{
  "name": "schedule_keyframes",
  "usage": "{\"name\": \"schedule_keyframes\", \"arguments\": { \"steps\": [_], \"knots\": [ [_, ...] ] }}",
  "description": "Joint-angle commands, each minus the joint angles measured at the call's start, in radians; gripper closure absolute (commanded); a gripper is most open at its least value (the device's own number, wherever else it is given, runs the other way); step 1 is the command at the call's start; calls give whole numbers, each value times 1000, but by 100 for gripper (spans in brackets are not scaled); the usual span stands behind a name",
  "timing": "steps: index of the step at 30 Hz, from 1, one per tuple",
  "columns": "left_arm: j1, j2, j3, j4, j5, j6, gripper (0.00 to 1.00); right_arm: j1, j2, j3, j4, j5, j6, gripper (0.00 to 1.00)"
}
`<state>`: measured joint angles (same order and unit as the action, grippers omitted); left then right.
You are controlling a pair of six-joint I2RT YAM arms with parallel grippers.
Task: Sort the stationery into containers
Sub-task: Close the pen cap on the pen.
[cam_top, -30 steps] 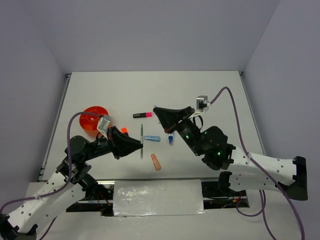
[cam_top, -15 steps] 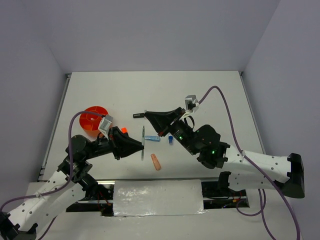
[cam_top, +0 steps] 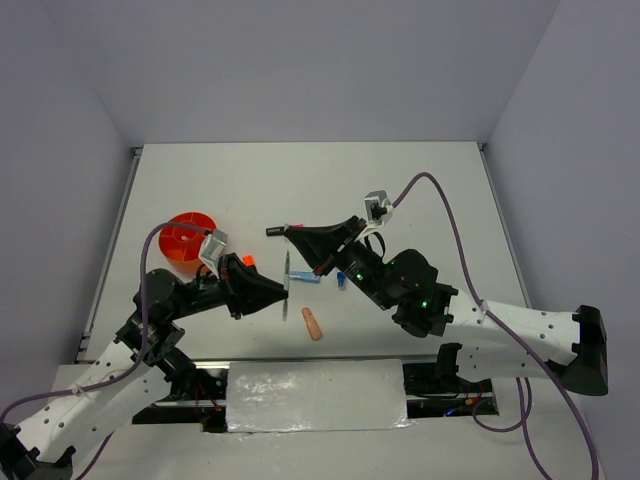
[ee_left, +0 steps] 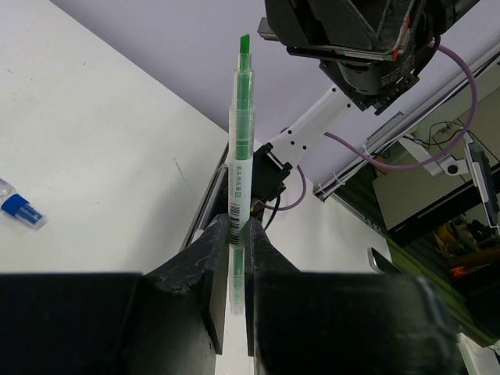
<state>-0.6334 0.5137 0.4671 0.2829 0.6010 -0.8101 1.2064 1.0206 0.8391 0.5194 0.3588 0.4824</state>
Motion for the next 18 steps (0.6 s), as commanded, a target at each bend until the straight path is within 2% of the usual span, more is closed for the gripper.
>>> {"name": "schedule_keyframes", "arguments": {
  "steps": [1,18],
  "knots": [
    [-5,-7,33,15,-20,35,100,1,-2,-5,33,-17,13,97],
    [-5,-9,70,-19,-26,58,100,1,-20,-67,30,23,16,97]
  ]
}}
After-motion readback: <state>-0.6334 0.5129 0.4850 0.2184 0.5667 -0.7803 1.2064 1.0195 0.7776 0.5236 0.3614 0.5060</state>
